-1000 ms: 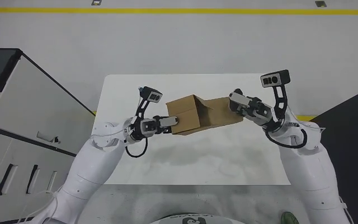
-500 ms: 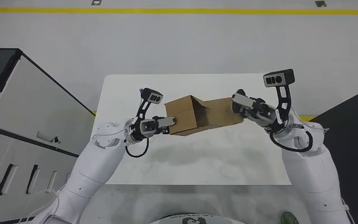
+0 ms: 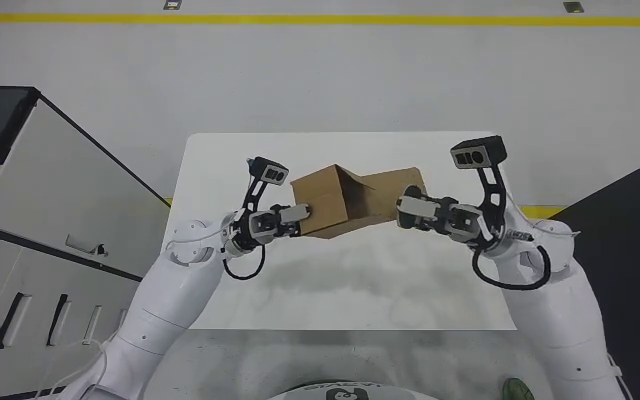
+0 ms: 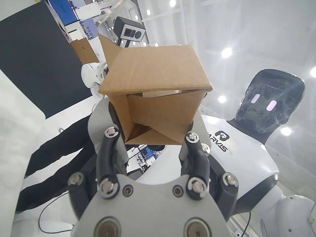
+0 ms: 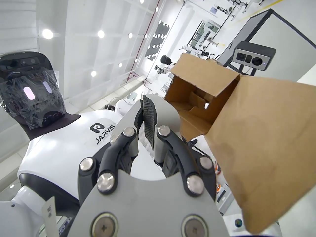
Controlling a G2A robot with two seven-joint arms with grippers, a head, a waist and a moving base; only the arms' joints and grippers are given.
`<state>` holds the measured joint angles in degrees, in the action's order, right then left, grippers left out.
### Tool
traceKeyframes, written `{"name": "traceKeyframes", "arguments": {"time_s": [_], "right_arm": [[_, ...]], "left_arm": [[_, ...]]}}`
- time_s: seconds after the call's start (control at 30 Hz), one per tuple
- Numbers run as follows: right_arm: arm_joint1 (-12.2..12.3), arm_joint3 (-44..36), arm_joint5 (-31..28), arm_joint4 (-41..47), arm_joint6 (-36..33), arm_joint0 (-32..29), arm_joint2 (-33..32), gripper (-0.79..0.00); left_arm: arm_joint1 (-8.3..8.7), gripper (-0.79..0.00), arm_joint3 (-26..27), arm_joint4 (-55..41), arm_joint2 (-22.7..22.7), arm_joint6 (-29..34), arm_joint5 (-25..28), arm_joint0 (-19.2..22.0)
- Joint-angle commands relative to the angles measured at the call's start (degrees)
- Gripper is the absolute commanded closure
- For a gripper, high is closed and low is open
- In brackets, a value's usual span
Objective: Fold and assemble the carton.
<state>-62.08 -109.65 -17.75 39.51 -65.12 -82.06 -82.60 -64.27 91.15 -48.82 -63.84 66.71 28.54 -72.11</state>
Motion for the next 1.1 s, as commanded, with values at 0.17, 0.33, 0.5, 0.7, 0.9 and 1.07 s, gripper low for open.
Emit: {"name": "traceKeyframes", "arguments": {"time_s": [0.17, 0.33, 0.5, 0.7, 0.9, 1.07], "right_arm": [[-0.1, 0.3, 1.3, -4.4, 2.9, 1.1, 1.9, 0.000], [-0.2, 1.0, 1.9, -5.6, 4.0, 2.5, 3.5, 0.000], [-0.4, 1.9, 2.7, -5.8, 3.8, 4.2, 5.5, 0.000], [-0.5, 3.0, 3.4, -6.2, 4.1, 5.3, 6.8, 0.000], [-0.5, 3.3, 3.3, -5.5, 4.0, 5.6, 7.2, 0.000], [-0.6, 3.9, 2.4, -1.6, 4.8, 4.5, 6.8, 0.000]], "left_arm": [[-0.24, 0.000, -0.1, -0.2, 0.1, 1.1, -0.1, 0.2], [-0.31, 0.000, 0.0, 0.5, -0.1, 1.9, -0.1, 0.1], [-0.36, 0.000, 0.2, 0.8, -0.4, 1.9, -0.2, -0.1], [-0.41, 0.000, 0.5, 1.4, -0.8, 2.0, -0.4, -0.4], [-0.53, 0.000, 0.7, 1.3, -1.0, 1.9, -0.3, -0.6], [-0.59, 0.000, 0.8, 1.2, -1.3, 2.0, -0.4, -0.9]]}}
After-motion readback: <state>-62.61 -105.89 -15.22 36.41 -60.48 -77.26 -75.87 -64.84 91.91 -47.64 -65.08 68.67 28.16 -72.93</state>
